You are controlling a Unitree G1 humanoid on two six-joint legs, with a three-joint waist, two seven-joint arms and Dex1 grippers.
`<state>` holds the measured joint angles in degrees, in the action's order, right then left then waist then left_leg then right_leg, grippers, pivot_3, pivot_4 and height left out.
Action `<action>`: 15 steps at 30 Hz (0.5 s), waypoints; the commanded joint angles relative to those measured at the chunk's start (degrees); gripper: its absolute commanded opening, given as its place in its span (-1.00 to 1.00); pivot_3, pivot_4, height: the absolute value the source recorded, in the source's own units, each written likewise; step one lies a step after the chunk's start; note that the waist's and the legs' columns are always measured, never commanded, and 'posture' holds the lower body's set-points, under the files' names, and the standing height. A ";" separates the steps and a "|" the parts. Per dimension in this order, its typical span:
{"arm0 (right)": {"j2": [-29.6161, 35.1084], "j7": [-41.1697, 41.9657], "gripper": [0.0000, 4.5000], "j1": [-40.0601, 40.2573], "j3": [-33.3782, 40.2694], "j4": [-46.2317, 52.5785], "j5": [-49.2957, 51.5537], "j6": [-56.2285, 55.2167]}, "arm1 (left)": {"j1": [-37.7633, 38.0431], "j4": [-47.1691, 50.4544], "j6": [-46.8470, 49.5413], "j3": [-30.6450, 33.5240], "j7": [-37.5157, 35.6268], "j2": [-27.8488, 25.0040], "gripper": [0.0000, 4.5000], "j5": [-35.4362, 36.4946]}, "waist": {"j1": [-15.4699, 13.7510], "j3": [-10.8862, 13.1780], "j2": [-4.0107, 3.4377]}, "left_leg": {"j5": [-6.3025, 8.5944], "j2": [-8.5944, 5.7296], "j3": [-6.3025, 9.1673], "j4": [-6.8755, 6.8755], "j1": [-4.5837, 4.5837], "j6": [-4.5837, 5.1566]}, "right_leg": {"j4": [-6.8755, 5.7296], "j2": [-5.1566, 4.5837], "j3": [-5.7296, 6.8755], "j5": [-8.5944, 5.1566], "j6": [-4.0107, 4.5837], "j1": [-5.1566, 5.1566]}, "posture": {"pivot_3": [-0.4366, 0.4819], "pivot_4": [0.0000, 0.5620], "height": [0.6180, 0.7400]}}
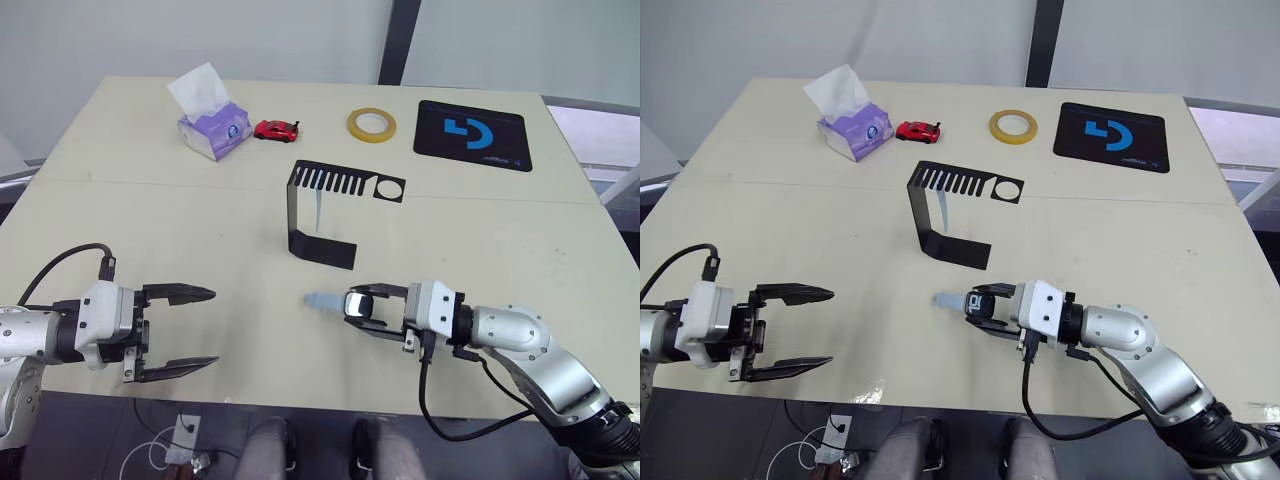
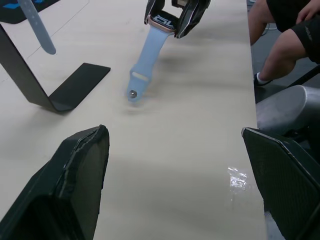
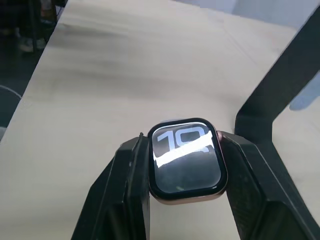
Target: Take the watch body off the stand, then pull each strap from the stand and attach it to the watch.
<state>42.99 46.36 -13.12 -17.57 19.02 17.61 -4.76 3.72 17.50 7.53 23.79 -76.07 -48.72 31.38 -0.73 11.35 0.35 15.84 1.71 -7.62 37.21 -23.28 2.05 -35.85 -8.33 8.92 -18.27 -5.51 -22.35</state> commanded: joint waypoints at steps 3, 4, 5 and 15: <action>-3.28 3.35 -0.27 -1.50 0.34 -1.35 -4.06 -5.81 | 0.94 1.85 -1.80 0.58 0.46 0.21 1.00 1.19 | 0.68 0.00 0.00 | -0.01 0.03 0.02 -0.01 0.00 -0.02 | -0.03 -0.02 -0.01 0.00 0.01 -0.01 | -0.05 -0.47 1.00; -3.81 3.73 -0.27 -1.61 0.39 -1.48 -4.27 -5.96 | 1.13 1.96 -1.93 0.60 0.54 0.22 1.00 1.20 | 0.79 0.00 0.00 | -0.01 0.03 0.02 -0.01 0.00 -0.03 | -0.02 -0.02 -0.01 0.00 0.00 -0.01 | -0.05 -0.47 1.00; -5.09 3.84 -0.27 -2.04 0.12 -1.33 -3.65 -4.93 | 1.38 2.09 -1.80 0.92 0.57 0.13 1.00 1.49 | 0.86 0.00 0.00 | -0.01 0.03 0.02 -0.01 0.00 -0.03 | -0.02 -0.03 -0.01 0.00 0.01 -0.01 | -0.05 -0.47 1.00; -14.18 4.51 -0.27 -7.49 -4.69 -3.54 -1.50 14.47 | 2.10 1.47 -0.10 3.16 -0.33 -2.51 1.00 4.14 | 1.28 -0.01 0.00 | -0.03 0.04 0.06 -0.02 0.02 -0.05 | -0.09 -0.06 -0.24 0.00 0.03 -0.02 | -0.05 -0.47 1.00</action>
<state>29.49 51.39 -19.64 -21.58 16.36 17.69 6.19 5.37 17.79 7.35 25.06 -76.22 -50.41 33.87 0.55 11.35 0.35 15.81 1.74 -7.56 37.19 -23.27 2.00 -35.93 -8.39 8.64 -18.28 -5.48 -22.38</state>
